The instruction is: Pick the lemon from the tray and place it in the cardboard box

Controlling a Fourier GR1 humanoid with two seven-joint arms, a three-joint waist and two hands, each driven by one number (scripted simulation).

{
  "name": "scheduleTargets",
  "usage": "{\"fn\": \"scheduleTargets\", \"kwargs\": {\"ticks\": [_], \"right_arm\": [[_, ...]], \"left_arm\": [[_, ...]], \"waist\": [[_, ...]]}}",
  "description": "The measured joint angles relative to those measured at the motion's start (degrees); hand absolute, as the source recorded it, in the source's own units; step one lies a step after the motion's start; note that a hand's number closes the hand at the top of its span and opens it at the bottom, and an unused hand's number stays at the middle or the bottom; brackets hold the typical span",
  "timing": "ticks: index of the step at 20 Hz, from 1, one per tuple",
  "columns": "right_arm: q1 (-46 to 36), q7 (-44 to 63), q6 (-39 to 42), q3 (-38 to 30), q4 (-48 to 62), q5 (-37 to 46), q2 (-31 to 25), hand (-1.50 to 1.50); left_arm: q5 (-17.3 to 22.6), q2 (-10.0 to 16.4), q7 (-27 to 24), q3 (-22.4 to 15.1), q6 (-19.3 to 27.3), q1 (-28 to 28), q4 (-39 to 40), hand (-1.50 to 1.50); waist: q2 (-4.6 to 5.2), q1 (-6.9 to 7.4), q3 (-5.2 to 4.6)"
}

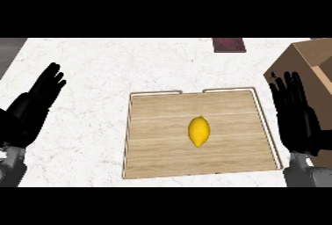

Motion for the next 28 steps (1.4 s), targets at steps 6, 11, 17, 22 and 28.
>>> {"fn": "scheduleTargets", "kwargs": {"ticks": [6,11,17,22,28], "right_arm": [[-6.9,5.7,-5.8,3.9,-8.7,15.6,-11.4,-1.5],[-9.6,15.2,-4.2,8.2,-11.3,31.2,-25.8,-1.5],[-14.5,28.1,3.0,17.8,-20.3,45.0,-34.9,-1.5],[-21.7,41.1,14.9,25.2,-26.3,48.9,-37.7,-1.5],[-30.2,56.5,30.6,34.9,-26.3,46.6,-34.6,-1.5]], "left_arm": [[-4.6,2.0,-3.8,-1.9,-2.7,-2.3,-0.6,0.0],[-7.3,2.2,-7.1,-4.4,-4.7,-2.6,-0.4,0.0],[-9.9,0.5,-10.7,-6.6,-5.8,-3.1,1.1,0.0],[-11.3,-1.2,-13.2,-7.6,-6.5,-4.1,3.7,0.0],[-12.3,-2.2,-14.0,-8.4,-7.4,-5.2,4.9,0.0]], "waist": [[-1.31,-1.22,-0.79],[-1.42,-2.29,-1.21],[-1.13,-1.36,-0.7],[-0.83,-0.3,-0.52],[-0.62,1.37,-0.55]]}}
